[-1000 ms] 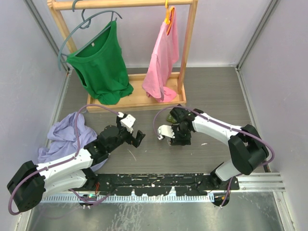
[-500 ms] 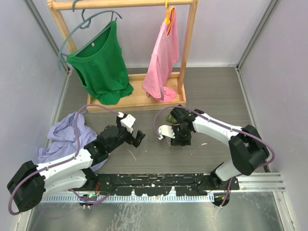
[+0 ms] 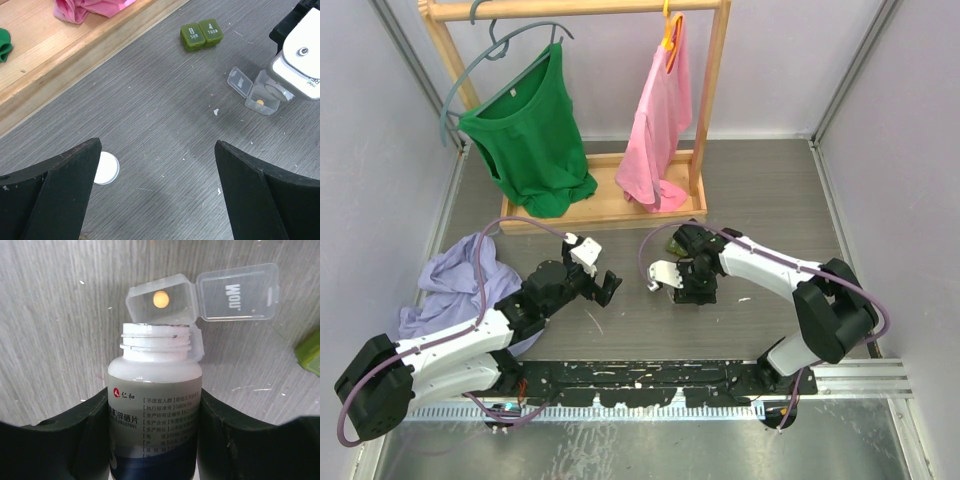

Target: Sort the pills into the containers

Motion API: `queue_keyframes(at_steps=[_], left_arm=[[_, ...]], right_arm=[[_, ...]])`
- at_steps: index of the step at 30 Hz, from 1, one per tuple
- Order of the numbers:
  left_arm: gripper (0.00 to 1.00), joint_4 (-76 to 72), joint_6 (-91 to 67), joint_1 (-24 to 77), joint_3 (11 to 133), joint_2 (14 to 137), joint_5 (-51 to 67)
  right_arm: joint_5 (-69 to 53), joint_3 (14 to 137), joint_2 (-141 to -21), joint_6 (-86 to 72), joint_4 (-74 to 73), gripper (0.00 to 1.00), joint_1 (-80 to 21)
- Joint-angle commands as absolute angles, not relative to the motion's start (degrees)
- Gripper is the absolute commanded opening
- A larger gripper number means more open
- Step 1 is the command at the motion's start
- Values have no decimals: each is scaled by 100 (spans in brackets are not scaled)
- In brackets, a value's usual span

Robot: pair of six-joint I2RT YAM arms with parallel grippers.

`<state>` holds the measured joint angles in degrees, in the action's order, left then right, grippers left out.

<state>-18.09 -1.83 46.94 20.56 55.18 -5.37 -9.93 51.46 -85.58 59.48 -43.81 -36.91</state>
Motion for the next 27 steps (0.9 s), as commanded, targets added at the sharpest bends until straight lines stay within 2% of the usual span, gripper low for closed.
queue_keyframes(at_steps=[1, 3, 5, 8, 11, 13, 14, 16, 19, 21, 27], left_arm=[[98, -1971, -79, 4713, 2263, 5451, -540], [98, -1984, -79, 4713, 2258, 5457, -543], [98, -1965, -79, 4716, 2265, 5459, -547], [98, -1980, -79, 4713, 2254, 5458, -545], [98, -1969, -79, 4711, 2275, 5470, -544], [98, -1971, -79, 4715, 2268, 5461, -541], [98, -1977, -79, 4719, 2272, 5464, -544], [98, -1961, -79, 4713, 2282, 5486, -550], [98, -1964, -78, 4711, 2270, 5481, -536], [98, -1952, -75, 4718, 2290, 5491, -552], [98, -1984, -73, 4714, 2252, 5454, -563]], right_arm=[[-1146, 5256, -8342, 5899, -4388, 16, -3711], [-606, 5112, -8440, 5859, -4061, 16, -3669], [-1437, 5410, -8545, 5944, -4675, 17, -3650], [-472, 5070, -8399, 5837, -4046, 16, -3673], [-1425, 5378, -8420, 5939, -4589, 17, -3702], [-721, 5106, -8225, 5853, -4017, 15, -3711], [-680, 5207, -8402, 5852, -4221, 16, -3716], [-1520, 5421, -8475, 5944, -4680, 17, -3691], [-599, 5138, -8347, 5825, -4061, 15, -3693], [-1280, 5407, -8520, 5821, -4595, 17, -3669], [-1486, 5344, -8174, 5871, -4453, 17, -3317]])
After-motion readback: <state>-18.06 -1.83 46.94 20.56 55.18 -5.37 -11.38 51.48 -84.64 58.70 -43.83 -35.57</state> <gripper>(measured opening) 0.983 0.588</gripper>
